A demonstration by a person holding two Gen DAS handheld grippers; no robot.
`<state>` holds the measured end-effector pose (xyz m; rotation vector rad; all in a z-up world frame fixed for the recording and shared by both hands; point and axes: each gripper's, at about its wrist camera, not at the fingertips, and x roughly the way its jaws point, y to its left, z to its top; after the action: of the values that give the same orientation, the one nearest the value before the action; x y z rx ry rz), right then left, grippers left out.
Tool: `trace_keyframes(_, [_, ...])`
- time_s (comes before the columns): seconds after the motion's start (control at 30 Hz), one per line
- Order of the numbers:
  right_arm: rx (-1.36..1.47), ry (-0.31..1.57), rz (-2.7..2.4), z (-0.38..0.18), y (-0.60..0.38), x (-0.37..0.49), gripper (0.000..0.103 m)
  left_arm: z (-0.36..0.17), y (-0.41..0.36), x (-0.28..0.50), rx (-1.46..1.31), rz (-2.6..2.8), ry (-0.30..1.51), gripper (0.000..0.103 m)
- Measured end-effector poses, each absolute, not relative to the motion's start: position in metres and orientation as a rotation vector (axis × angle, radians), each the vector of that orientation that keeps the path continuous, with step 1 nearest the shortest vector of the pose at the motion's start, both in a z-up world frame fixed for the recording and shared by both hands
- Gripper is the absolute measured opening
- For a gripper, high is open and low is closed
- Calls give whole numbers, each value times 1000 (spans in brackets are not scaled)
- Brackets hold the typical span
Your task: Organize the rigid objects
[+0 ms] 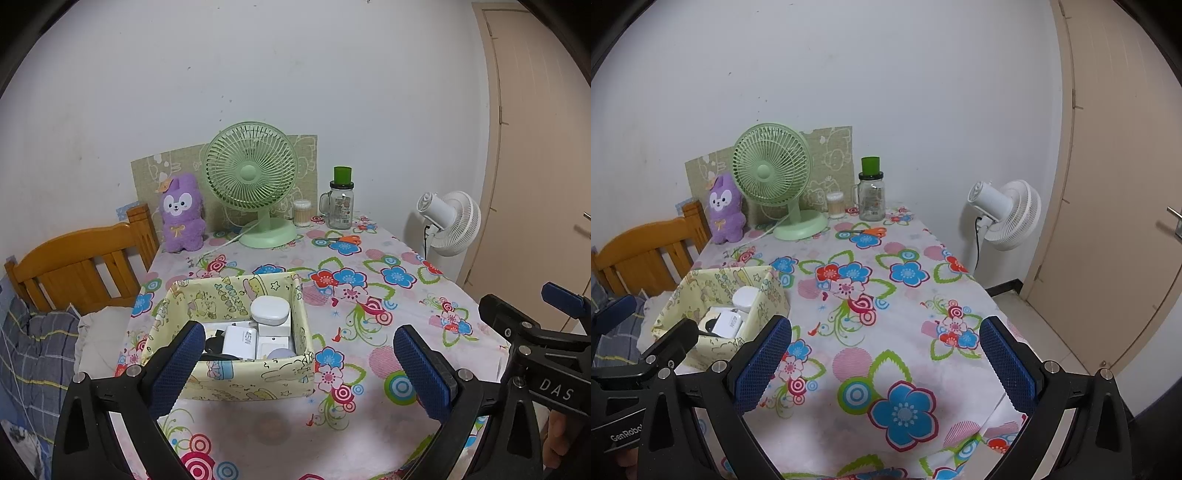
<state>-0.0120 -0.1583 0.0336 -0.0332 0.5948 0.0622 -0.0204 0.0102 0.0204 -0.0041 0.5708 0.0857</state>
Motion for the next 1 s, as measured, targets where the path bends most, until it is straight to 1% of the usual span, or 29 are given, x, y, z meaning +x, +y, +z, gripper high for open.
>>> trace_keyframes(1.0, [-41,604,66,31,-155,-9,103,16,15,-17,-15,89,579,103])
